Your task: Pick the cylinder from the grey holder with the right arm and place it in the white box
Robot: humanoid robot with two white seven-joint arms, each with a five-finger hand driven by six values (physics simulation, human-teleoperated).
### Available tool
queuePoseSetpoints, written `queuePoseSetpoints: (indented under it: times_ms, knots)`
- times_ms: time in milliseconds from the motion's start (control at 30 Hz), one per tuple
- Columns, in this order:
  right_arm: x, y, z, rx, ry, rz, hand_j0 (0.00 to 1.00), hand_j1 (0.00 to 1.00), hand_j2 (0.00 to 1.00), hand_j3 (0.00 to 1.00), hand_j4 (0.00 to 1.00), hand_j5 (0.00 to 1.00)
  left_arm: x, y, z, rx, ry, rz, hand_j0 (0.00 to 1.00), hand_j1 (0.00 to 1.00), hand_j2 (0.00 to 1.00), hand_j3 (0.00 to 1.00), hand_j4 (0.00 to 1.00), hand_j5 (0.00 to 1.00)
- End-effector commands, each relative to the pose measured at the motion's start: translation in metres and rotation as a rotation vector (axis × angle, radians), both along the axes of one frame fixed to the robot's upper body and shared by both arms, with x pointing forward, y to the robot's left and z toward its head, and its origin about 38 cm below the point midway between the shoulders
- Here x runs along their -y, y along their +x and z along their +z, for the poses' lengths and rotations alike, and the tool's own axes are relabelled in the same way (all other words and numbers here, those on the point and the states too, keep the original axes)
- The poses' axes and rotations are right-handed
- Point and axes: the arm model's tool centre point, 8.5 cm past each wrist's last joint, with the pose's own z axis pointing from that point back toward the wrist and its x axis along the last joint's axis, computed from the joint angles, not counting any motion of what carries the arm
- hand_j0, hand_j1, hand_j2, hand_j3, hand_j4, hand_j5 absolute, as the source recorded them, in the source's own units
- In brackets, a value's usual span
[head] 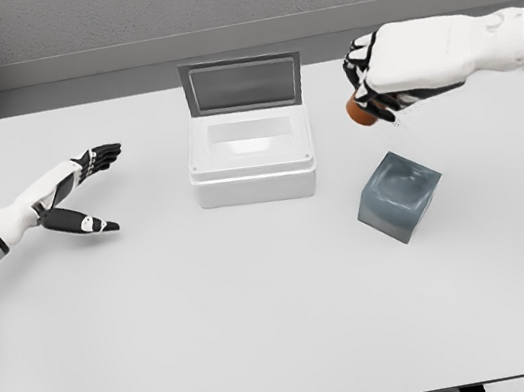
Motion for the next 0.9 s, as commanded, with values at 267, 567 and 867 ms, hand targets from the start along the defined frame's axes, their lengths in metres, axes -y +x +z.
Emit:
queuePoseSetpoints:
  times_ms: [267,567,867]
  knots:
    - [-0.084,0.060,-0.028,-0.093,0.127,0.021,0.08,0.08,0.08,0.08,0.08,0.08,0.000,0.000,0.001,0.000,-0.007,0.003,1.00,1.00,1.00,1.00,1.00,1.00]
    - [-0.090,0.068,-0.038,-0.115,0.103,0.008,0.08,0.08,0.08,0.08,0.08,0.08,0.000,0.000,0.001,0.001,-0.008,0.004,1.00,1.00,1.00,1.00,1.00,1.00]
    - [-0.095,0.081,-0.047,-0.130,0.079,-0.025,0.08,0.08,0.08,0.08,0.08,0.08,0.000,0.000,0.001,0.000,-0.007,0.003,1.00,1.00,1.00,1.00,1.00,1.00]
